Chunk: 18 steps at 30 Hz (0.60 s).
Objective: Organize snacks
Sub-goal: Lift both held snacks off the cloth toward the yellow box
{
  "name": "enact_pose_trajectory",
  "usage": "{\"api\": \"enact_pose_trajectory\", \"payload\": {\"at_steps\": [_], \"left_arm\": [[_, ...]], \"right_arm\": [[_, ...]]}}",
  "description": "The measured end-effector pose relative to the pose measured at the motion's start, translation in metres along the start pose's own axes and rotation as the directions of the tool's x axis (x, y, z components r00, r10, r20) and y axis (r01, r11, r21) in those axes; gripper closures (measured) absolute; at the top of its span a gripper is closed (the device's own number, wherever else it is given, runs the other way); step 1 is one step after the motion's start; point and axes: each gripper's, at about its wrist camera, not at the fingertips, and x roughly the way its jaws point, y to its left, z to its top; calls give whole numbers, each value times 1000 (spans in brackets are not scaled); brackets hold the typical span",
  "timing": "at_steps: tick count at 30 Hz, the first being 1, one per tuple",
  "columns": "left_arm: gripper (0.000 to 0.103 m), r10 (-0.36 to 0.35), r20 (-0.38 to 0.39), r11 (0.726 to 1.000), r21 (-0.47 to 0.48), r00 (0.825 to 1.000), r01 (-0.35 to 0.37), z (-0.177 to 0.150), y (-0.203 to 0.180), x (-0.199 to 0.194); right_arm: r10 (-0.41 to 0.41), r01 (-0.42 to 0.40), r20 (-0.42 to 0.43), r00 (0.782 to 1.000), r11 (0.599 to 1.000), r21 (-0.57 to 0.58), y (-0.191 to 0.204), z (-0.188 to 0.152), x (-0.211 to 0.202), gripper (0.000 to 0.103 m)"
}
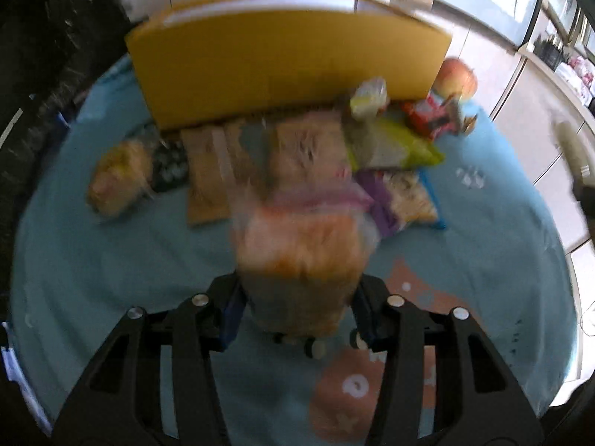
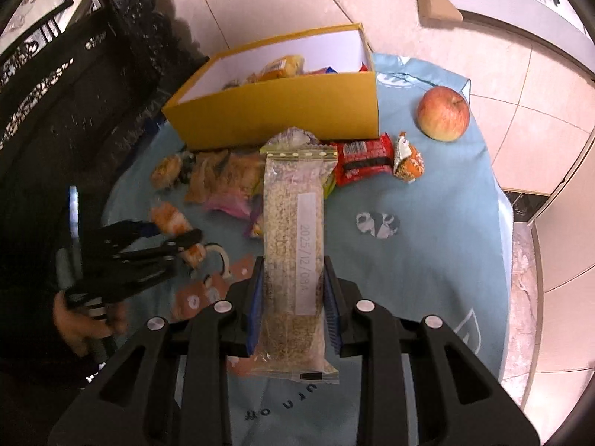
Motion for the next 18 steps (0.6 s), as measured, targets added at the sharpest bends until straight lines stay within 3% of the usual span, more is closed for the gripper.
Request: {"api": "enact_pose_trajectory", "payload": {"at_steps": [5,8,12,14,15,16,18], "left_arm": [[46,5,-27,1000,-21,1000,-6,5,3,21],[22,18,-36,1000,-23,999,-19,12,6,33],[16,44,-40,999,-16,998,-44,21,3,42],[27,54,-30,999,8,998,-53,17,1,41],[49,50,-19,999,17,999,-49,16,1,38],[57,40,-13,999,26,999,-40,14,0,35],[58,9,-19,1000,6,1000,-8,9,0,29]], "right_arm": [[-34,34,-18,999,999,6,-8,-2,4,74],[-48,48,-35,998,999,6,-9,-4,13,74],[-51,50,-53,997,999,-2,-6,-7,25,74],[-56,55,-63,996,998,-14,-3,-9,33,74],[-60,59,-66,996,998,-17,-3,-9,36,74],[-64,62,-71,995,998,-19,-4,-11,40,74],[-62,61,-84,995,998,-13,-6,-15,47,74]]}}
